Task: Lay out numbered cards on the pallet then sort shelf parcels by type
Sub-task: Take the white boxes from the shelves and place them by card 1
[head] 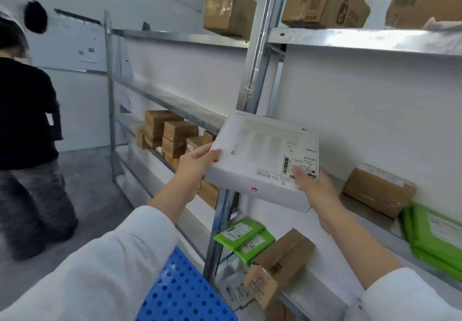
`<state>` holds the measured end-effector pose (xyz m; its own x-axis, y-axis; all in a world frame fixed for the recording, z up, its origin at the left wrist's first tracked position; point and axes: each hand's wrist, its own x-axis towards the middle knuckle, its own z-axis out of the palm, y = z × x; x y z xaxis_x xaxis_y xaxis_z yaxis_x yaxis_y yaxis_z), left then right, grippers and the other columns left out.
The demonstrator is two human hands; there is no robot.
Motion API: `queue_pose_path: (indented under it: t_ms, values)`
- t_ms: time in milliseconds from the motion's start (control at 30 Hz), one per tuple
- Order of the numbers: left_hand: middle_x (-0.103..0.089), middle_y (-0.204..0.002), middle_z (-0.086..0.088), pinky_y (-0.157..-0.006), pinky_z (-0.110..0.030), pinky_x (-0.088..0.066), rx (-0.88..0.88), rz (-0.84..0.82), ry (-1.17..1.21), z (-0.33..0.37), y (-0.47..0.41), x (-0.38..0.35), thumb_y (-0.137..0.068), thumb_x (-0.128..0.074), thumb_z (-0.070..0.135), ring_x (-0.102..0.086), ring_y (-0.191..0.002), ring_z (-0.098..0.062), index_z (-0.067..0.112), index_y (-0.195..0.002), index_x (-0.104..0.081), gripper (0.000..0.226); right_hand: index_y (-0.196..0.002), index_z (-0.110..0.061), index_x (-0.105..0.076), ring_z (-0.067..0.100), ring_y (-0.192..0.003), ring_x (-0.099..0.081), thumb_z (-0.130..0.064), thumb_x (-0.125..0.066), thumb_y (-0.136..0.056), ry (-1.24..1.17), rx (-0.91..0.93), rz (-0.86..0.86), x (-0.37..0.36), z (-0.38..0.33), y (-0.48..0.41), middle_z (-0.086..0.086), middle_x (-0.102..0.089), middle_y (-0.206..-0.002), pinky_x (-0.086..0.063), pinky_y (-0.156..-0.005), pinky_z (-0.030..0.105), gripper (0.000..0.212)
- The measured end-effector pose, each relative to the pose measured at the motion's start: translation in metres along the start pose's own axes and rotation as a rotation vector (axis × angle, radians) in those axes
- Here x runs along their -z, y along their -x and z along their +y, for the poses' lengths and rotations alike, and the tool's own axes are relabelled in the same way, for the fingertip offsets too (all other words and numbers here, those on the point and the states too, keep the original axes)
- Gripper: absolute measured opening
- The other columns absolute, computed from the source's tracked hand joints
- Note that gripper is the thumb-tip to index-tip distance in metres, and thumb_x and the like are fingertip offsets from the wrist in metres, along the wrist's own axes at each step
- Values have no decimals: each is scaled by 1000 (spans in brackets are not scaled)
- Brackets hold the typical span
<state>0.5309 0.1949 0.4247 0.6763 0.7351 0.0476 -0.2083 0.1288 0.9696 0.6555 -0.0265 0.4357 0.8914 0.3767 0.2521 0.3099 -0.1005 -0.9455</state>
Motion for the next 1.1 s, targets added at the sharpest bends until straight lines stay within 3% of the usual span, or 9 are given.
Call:
queue_pose_path:
  t_ms: [133, 267, 533, 733, 800, 967, 1100]
  values:
    - [-68, -114, 2, -87, -33, -54, -93, 94, 17, 11, 55, 44, -85, -71, 24, -62, -104, -22, 38, -101, -72, 21, -133, -24, -47, 7, -110, -58, -39, -62, -91, -58, 60, -154, -20, -4, 33, -11, -61, -123, -45, -88, 27, 47]
    - [-73, -106, 6, -94, -43, -53, -142, 208, -26, 16, 114, 93, -83, -73, 23, -67, -102, -20, 33, -113, -71, 32, -135, -29, -45, 6, -112, -57, -43, -63, -89, -93, 96, -302, -48, -6, 65, -14, -60, -123, -45, -98, 32, 52]
    - [-70, -114, 6, -102, -44, -47, -200, 441, -66, -6, 253, 164, -85, -70, 29, -61, -113, -23, 34, -121, -65, 37, -142, -36, -31, 8, -114, -58, -54, -69, -75, -195, 84, -623, -92, -4, 154, -15, -58, -129, -47, -100, 39, 79]
    - [-71, -113, 2, -86, -38, -50, -183, 595, -35, -41, 345, 187, -90, -64, 22, -65, -103, -19, 32, -122, -63, 34, -133, -43, -34, -4, -100, -63, -42, -72, -79, -265, 79, -800, -111, 9, 216, -22, -62, -116, -51, -79, 21, 67]
    - [-71, -112, 2, -87, -35, -50, -169, 644, -9, -51, 368, 193, -89, -65, 20, -67, -103, -17, 31, -122, -62, 35, -136, -44, -36, -6, -102, -62, -42, -72, -77, -280, 75, -849, -116, 16, 234, -24, -62, -117, -52, -82, 21, 69]
    - [-73, -103, 9, -85, -32, -54, -168, 743, 1, -58, 413, 208, -88, -66, 17, -70, -96, -11, 26, -125, -61, 38, -139, -53, -33, 8, -119, -57, -56, -75, -70, -260, 4, -985, -134, 30, 270, -23, -60, -126, -45, -104, 47, 81]
    - [-72, -110, 1, -71, -23, -55, -151, 805, 7, -59, 433, 227, -88, -67, 18, -70, -94, -14, 28, -125, -60, 40, -140, -53, -32, 8, -119, -57, -55, -75, -73, -235, 21, -1029, -154, 31, 290, -24, -59, -127, -45, -104, 48, 79]
